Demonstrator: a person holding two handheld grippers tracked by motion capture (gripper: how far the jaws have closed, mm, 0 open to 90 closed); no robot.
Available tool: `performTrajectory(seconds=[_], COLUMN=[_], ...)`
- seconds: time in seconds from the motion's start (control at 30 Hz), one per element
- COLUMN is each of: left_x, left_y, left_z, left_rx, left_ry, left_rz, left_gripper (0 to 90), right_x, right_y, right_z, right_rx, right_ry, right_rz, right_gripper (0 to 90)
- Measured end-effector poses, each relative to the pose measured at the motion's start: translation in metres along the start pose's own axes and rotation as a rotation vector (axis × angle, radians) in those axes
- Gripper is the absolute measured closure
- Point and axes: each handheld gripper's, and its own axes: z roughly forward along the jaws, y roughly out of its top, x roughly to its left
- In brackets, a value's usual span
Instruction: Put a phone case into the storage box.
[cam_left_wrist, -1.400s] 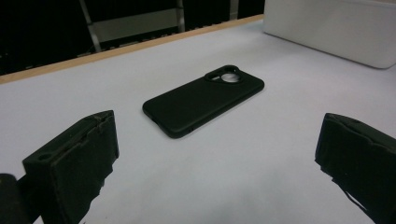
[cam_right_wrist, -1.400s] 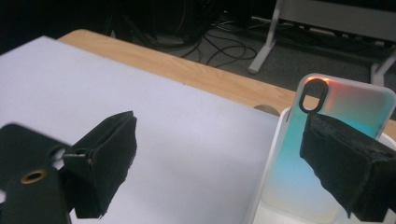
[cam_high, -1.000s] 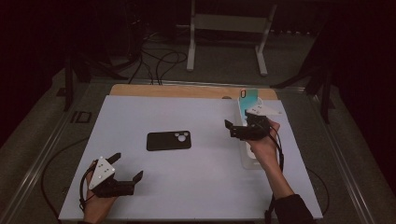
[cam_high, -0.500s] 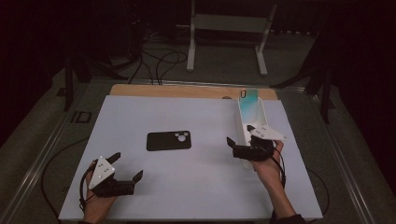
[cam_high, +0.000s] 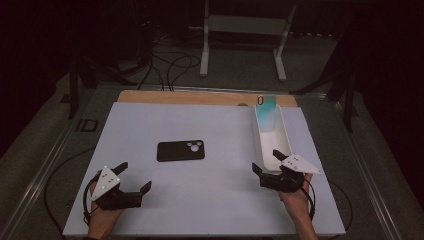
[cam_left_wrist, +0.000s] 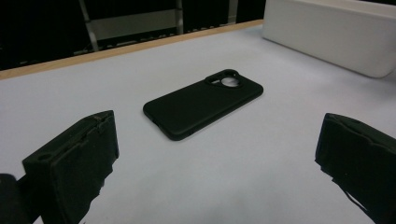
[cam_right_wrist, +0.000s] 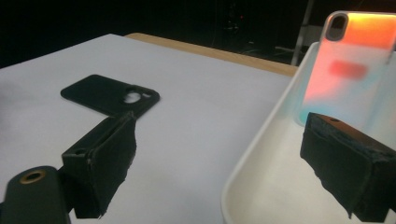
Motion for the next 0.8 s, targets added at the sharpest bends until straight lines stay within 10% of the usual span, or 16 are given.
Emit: performTrajectory(seconds=[0.8], left_x=[0.019], left_y=[0.047], left_z=[0.018], left_rx=[-0.005], left_ry=[-0.026], left_rz=[0.012], left_gripper=[0.0], right_x=[-0.006], right_y=[-0.013], right_z=[-0.003], right_rx=[-0.022], right_ry=[0.002], right_rz=[0.057], right_gripper=[11.4])
